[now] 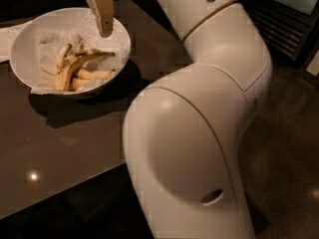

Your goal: Pick banana from white bowl

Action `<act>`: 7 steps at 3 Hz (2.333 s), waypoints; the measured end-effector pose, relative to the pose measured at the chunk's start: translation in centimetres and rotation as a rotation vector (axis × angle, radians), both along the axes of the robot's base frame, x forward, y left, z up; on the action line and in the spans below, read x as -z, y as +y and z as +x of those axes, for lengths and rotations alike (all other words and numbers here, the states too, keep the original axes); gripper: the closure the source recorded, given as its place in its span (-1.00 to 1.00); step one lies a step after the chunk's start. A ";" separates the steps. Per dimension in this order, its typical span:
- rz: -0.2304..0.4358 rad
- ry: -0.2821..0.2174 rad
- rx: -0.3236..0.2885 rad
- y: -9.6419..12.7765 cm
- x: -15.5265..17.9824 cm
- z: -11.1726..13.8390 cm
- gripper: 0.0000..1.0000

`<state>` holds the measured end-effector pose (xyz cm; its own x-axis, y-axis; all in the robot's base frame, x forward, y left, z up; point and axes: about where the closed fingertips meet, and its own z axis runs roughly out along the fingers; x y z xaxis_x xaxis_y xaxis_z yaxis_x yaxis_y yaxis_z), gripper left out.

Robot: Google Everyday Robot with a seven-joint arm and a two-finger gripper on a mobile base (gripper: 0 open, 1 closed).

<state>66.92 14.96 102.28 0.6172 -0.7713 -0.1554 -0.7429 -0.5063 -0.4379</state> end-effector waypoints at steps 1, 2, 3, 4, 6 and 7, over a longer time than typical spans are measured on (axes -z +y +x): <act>-0.028 -0.003 -0.050 2.4 1.5 1.0 -1.00; -0.051 0.034 -0.052 2.5 3.8 1.6 -1.00; -0.064 0.082 -0.035 1.7 5.9 1.8 -0.88; -0.075 0.109 -0.024 1.2 7.0 2.0 -0.62; -0.103 0.094 -0.048 2.7 7.8 2.7 -0.44; -0.113 0.089 -0.062 3.6 8.3 3.2 -0.32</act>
Offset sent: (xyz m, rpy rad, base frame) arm -0.0055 -0.0144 -0.0682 -0.2149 0.2200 0.0671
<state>70.13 18.59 94.02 0.6519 -0.7478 -0.1261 -0.7420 -0.5947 -0.3094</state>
